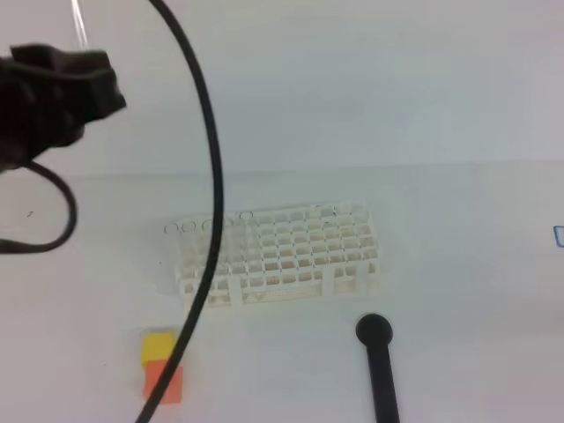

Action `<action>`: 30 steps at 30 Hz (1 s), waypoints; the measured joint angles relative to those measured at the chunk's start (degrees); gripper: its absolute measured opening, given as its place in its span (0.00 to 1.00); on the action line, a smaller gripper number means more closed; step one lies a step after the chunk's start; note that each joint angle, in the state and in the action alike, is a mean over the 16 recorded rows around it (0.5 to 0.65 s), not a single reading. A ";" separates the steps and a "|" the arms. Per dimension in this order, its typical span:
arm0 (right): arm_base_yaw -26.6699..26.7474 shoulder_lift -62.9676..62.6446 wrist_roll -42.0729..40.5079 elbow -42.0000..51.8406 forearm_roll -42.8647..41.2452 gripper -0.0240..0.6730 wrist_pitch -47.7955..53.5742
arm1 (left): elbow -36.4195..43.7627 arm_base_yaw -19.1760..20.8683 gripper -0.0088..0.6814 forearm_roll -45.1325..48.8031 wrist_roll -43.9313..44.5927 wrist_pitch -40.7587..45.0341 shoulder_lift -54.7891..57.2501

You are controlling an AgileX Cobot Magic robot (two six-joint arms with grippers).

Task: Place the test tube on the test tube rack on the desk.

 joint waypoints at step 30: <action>0.01 7.17 -57.67 -0.38 53.34 0.03 9.94 | 39.60 0.00 0.01 -12.37 17.88 -65.46 -1.20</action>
